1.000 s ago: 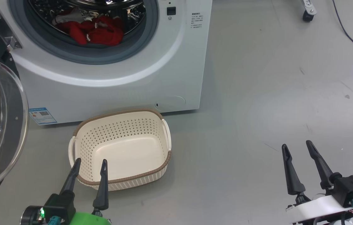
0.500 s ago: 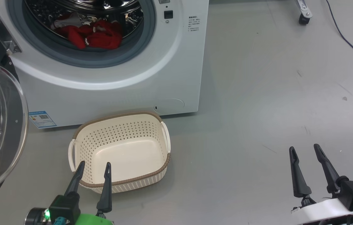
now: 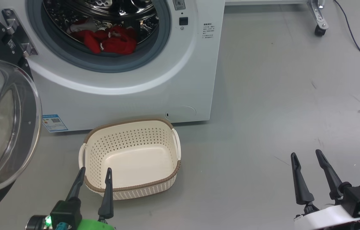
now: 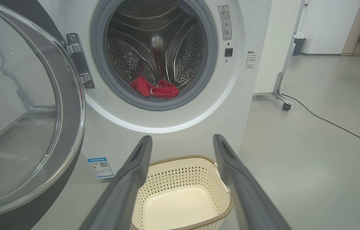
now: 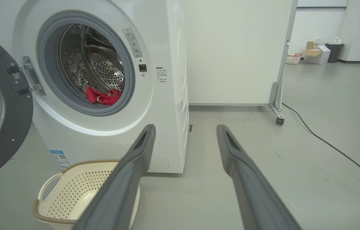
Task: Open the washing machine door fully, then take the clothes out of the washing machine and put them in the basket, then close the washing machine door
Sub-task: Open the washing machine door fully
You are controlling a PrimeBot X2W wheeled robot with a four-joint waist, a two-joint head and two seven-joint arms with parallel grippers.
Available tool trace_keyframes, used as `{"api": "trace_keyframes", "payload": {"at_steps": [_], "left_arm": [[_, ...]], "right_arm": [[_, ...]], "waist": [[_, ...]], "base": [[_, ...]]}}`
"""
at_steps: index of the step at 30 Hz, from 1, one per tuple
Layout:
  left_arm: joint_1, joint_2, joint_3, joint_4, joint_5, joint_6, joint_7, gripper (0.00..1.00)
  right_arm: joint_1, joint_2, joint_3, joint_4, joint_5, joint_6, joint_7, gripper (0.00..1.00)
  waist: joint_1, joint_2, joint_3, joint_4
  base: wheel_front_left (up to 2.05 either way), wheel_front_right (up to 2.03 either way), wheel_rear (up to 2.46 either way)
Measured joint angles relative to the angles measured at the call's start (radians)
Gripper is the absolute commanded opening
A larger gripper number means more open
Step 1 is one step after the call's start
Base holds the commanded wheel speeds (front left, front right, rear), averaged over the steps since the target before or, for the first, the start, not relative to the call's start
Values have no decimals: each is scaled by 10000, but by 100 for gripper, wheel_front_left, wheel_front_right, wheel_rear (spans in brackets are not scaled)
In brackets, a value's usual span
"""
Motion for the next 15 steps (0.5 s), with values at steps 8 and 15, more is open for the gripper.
{"api": "trace_keyframes", "payload": {"at_steps": [8,15], "left_arm": [[129,2,-50,44,-52,52,0,100],[198,2,-128,59,-125,102,0,100]], "right_arm": [[49,0,104,38,0,0,0,100],[103,0,113,38,2,0,0,100]], "waist": [[0,0,-218,36],[0,0,-259,31]], "base": [[0,0,0],[0,0,0]]}}
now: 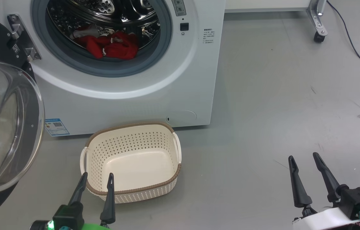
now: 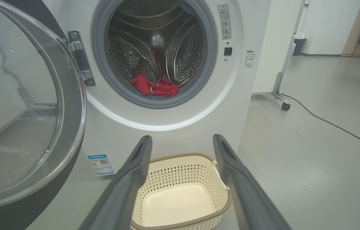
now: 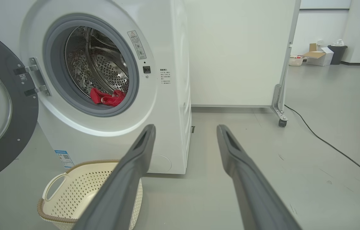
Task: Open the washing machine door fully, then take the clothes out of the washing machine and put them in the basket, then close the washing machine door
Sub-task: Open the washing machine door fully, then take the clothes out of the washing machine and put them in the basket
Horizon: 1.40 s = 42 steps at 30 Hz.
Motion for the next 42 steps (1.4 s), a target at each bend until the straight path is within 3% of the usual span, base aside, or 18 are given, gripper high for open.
{"api": "trace_keyframes", "payload": {"at_steps": [24,42], "left_arm": [[8,2,-38,38,42,174,0,100],[32,4,-52,8,50,238,0,100]], "right_arm": [[127,6,84,40,109,0,0,100],[136,10,125,40,207,0,0,100]], "waist": [[0,0,-166,8],[0,0,-171,-57]], "base": [[6,-6,0],[73,-73,0]]}}
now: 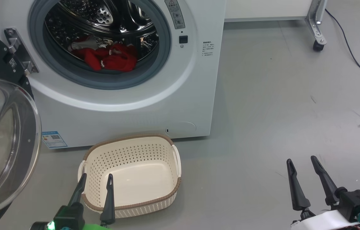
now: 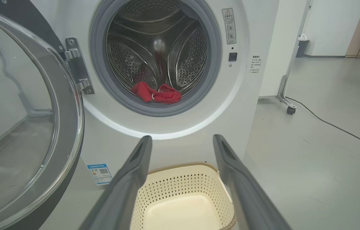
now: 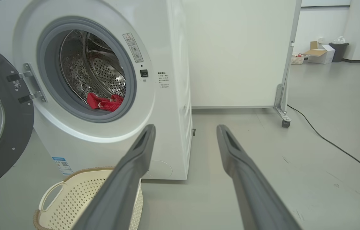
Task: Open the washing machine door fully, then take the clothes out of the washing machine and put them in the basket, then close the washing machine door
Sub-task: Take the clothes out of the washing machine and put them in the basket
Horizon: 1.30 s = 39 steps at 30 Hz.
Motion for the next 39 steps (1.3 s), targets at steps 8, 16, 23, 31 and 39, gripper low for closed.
{"api": "trace_keyframes", "payload": {"at_steps": [8,16,23,31,39], "left_arm": [[0,2,-102,-13,-4,13,0,100],[0,2,-102,-40,-2,13,0,100],[0,2,-90,-52,-2,13,0,100],[-1,2,-88,4,-2,13,0,100],[-1,2,-105,63,-2,13,0,100]], "right_arm": [[0,2,4,-2,17,0,0,100],[-2,2,40,-2,19,0,0,100],[-4,4,119,10,19,0,0,100],[-5,4,157,136,19,0,0,100],[-3,6,219,167,81,0,0,100]], "waist": [[0,0,56,-15],[0,0,148,-2],[0,0,173,3],[0,0,70,10],[0,0,-20,-11]], "base": [[124,-124,0],[105,-105,0],[75,-75,0],[44,-44,0],[12,-12,0]]}}
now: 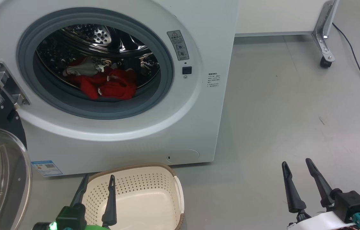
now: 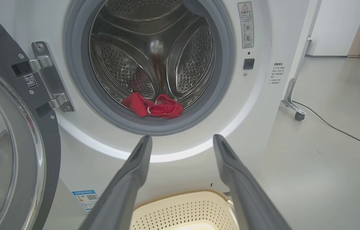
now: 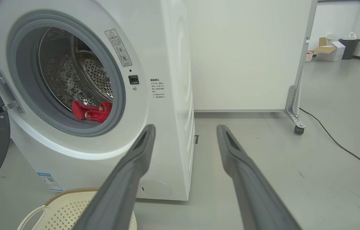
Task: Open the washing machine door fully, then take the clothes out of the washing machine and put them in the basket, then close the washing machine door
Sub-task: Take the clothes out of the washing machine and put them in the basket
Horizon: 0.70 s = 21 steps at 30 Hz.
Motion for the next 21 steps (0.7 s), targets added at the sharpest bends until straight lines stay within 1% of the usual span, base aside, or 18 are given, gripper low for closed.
{"api": "trace_keyframes", "payload": {"at_steps": [12,21], "left_arm": [[1,2,-31,84,0,0,0,100],[-59,6,-242,52,0,0,0,100]], "right_arm": [[8,0,17,27,13,0,0,100],[12,2,-2,-15,12,0,0,100]], "waist": [[0,0,-8,-4],[0,0,219,58]], "base": [[0,0,0],[0,0,0]]}}
